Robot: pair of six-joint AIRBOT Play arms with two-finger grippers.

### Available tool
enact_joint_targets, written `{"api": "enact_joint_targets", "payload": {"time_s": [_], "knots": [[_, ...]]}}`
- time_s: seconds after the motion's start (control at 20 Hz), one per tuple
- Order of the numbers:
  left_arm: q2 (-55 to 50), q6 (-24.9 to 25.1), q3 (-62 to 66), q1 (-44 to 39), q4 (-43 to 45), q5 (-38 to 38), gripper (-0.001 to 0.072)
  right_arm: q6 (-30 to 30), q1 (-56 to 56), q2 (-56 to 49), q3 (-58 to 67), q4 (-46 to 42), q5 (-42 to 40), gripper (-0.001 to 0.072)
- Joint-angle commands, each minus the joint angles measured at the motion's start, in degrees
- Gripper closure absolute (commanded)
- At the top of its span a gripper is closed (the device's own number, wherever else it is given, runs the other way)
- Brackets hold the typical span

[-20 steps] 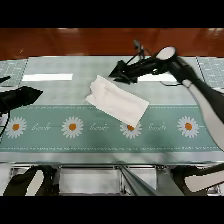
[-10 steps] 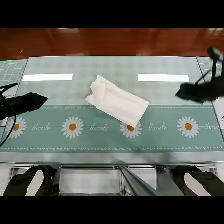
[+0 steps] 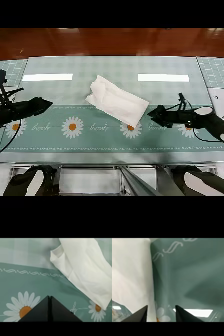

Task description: Fold the shirts.

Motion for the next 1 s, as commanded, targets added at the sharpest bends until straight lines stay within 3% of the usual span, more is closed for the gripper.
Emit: {"api": "enact_joint_targets", "payload": {"time_s": [0.0, 0.15, 0.2, 0.25, 0.3, 0.45, 0.75, 0.95], "knots": [[-0.02, 0.02, -0.15, 0.02, -0.13, 0.0, 0.0679, -8.02, 4.22, -9.86, 3.37, 12.2, -0.33, 0.0297], [-0.04, 0.02, -0.15, 0.02, -0.13, 0.07, 0.0679, -7.32, 8.28, -13.86, 9.44, 12.07, -0.22, 0.0303], [-0.04, 0.0, -0.15, 0.02, -0.13, 0.07, 0.0679, -7.26, 9.4, -15.02, 11.63, 12.04, 0.46, 0.0347], [-0.04, 0.02, -0.15, 0.02, -0.13, 0.02, 0.0679, -7.28, 10.21, -15.58, 13.64, 12.04, 1.57, 0.0475], [-0.04, 0.02, -0.15, 0.02, -0.13, 0.04, 0.0679, -8.22, 11.02, -15.52, 15.78, 11.78, 2.89, 0.069], [-0.04, 0.02, -0.15, 0.02, -0.13, 0.07, 0.0679, -5.07, 12.68, -13.86, 25.38, 6.73, 6.36, 0.0689], [-0.02, 0.0, -0.15, 0.02, -0.13, 0.02, 0.0679, 14.05, 11.58, -13.31, 63.63, -22.67, 19.17, 0.069], [-0.02, 0.0, -0.15, 0.02, -0.13, 0.02, 0.0679, 19.08, 4.94, -13.31, 82.55, -28.98, 30.4, 0.069]]}}
